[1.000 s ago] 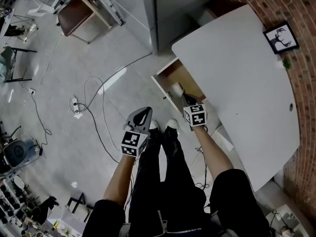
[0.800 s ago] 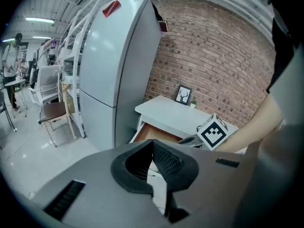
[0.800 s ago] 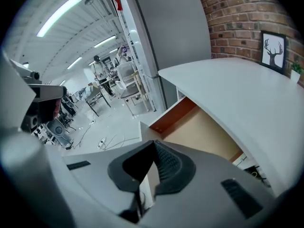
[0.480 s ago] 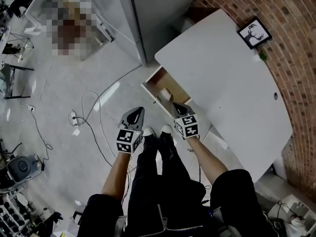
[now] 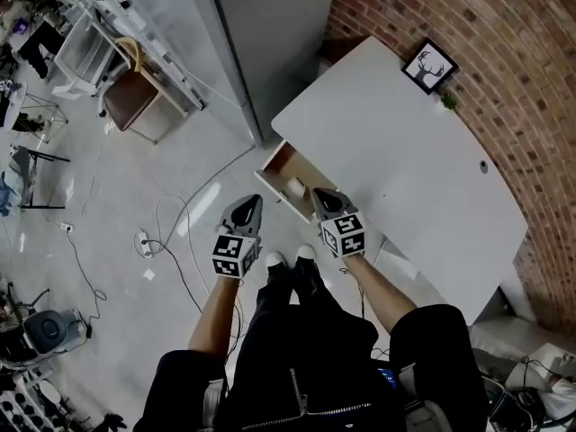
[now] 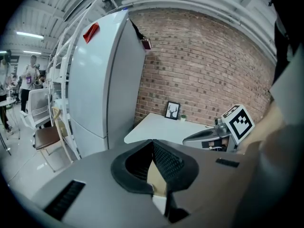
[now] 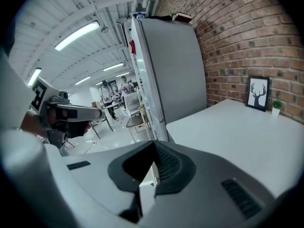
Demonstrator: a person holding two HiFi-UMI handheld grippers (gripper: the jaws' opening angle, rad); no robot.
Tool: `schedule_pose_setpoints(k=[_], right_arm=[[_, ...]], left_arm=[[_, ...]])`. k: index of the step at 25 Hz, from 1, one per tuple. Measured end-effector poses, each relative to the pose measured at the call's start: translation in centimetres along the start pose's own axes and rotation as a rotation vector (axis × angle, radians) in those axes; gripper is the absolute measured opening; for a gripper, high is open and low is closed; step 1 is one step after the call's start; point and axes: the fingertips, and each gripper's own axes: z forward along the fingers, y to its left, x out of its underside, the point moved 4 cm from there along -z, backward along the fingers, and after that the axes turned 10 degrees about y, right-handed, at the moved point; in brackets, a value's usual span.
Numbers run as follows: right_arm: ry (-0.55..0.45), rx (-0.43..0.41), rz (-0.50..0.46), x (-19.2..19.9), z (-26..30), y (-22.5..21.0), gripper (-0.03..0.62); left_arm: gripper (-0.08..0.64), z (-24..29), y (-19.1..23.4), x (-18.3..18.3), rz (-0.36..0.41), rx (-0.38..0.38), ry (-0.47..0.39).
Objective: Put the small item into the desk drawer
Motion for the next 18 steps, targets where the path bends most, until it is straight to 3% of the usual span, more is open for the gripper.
schedule_pose_setpoints(k=[8,18], right_arm=[[-0.135,0.032,-0.058,-5.7,-5.1,0.1,0.006],[-0.308,0.058,-0.054,-11.3,-10.8,0.1,0.006]], left_arm=[[0.020,-2.0,-0.8,-5.3,0.070,0.003,-0.106],[0.020,-4.5,-1.2,-10.1,0.121,-0.012,-0.220]])
